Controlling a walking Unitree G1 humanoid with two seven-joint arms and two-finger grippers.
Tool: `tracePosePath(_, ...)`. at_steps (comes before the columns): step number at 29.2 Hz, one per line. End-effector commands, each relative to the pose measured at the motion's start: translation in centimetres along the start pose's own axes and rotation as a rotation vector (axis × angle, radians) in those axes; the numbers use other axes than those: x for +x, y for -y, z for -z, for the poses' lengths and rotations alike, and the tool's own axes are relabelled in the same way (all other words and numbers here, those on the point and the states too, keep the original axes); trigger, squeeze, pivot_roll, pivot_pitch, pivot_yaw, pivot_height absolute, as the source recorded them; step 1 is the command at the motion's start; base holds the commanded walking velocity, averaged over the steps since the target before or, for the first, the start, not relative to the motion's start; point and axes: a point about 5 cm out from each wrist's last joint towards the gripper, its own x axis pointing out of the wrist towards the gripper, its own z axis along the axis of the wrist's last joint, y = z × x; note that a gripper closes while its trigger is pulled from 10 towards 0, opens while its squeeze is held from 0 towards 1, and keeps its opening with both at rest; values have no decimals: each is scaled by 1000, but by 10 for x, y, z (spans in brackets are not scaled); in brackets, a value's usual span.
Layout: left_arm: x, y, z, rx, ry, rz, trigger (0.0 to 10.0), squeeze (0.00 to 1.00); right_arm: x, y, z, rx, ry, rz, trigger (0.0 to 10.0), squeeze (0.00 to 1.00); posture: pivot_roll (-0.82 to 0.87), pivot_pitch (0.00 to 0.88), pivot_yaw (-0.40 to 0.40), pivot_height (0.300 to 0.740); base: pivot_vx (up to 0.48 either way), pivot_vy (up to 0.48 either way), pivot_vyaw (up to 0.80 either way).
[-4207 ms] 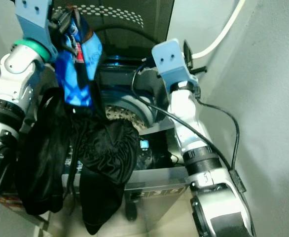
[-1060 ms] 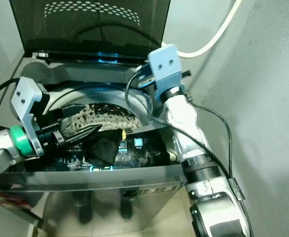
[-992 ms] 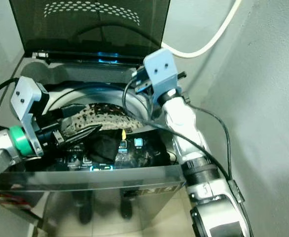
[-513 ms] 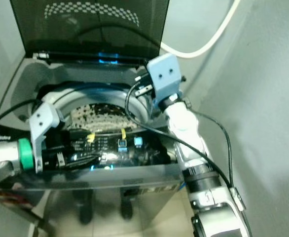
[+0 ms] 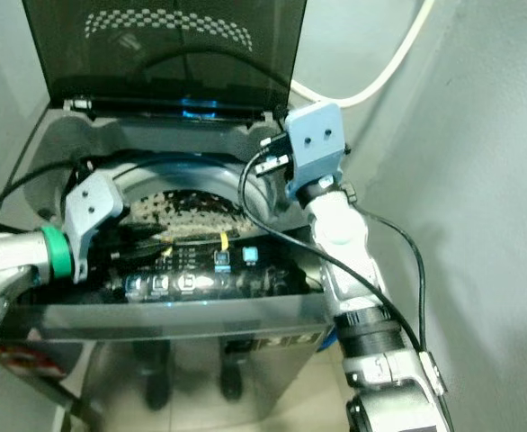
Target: Clothes washing
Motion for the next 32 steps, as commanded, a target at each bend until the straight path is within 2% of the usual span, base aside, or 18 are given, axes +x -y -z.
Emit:
tracePosePath(1,-3,-11,-26,16,121,-50,10000,0,-3,-2,-1,6,6,-6,10000,0,86,71,-8,740,0,0,0)
tracePosePath(2,-3,-11,-26,16,121,-50,10000,0,-3,-2,-1,6,6,-6,10000,0,86,71,-8,740,0,0,0)
tracePosePath(3,-7,-18,-58,-19,285,-59,10000,0,-3,-5,-1,9,13,-14,10000,0,86,71,-8,740,0,0,0)
tracePosePath(4,-7,-18,-58,-19,285,-59,10000,0,-3,-5,-1,9,13,-14,10000,0,86,71,-8,740,0,0,0)
tracePosePath(5,-14,-19,-88,-61,446,-42,10000,0,-5,-10,-2,14,22,-27,10000,0,94,68,-7,740,0,0,0)
tracePosePath(6,-14,-19,-88,-61,446,-42,10000,0,-5,-10,-2,14,22,-27,10000,0,94,68,-7,740,0,0,0)
tracePosePath(7,-18,-17,-106,-72,538,-27,10000,0,-6,-14,-3,17,29,-36,10000,0,94,68,-7,740,0,0,0)
tracePosePath(9,-20,-17,-114,-75,584,-23,10000,0,-7,-17,-3,18,34,-41,10000,0,94,68,-7,740,0,0,0)
tracePosePath(12,-18,-19,-116,-45,583,-78,10000,0,-8,-18,-3,14,39,-43,10000,0,97,67,-3,740,0,0,0)
tracePosePath(13,-14,-18,-115,19,550,-130,10000,0,-10,-19,-3,7,41,-42,10000,0,97,67,1,740,0,0,0)
tracePosePath(15,-14,-18,-115,19,550,-130,10000,0,-10,-19,-3,7,41,-42,10000,0,97,67,1,740,0,0,0)
tracePosePath(16,-3,-9,-109,117,489,-151,10000,0,-12,-19,-3,-5,38,-31,10000,0,100,66,3,740,0,0,0)
tracePosePath(17,7,5,-100,126,440,-138,10000,0,-18,-16,0,19,20,27,10000,0,103,64,14,740,0,0,0)
tracePosePath(19,14,16,-94,117,413,-120,10000,0,-22,-14,1,38,6,70,10000,0,103,64,14,740,0,0,0)
tracePosePath(21,16,17,-84,57,386,-186,10000,0,-30,-10,3,79,-14,126,10000,0,94,58,28,740,0,0,0)
tracePosePath(24,7,-4,-51,-116,294,-451,10000,0,-52,-5,13,219,-79,232,10000,0,86,52,32,740,0,0,0)
tracePosePath(26,1,-14,-28,-164,221,-583,10000,0,-62,-3,23,306,-117,280,10000,0,83,47,29,740,0,0,0)
tracePosePath(32,-2,-20,-8,-175,164,-696,10000,0,-61,-1,29,338,-124,294,10000,0,83,35,12,740,0,0,0)
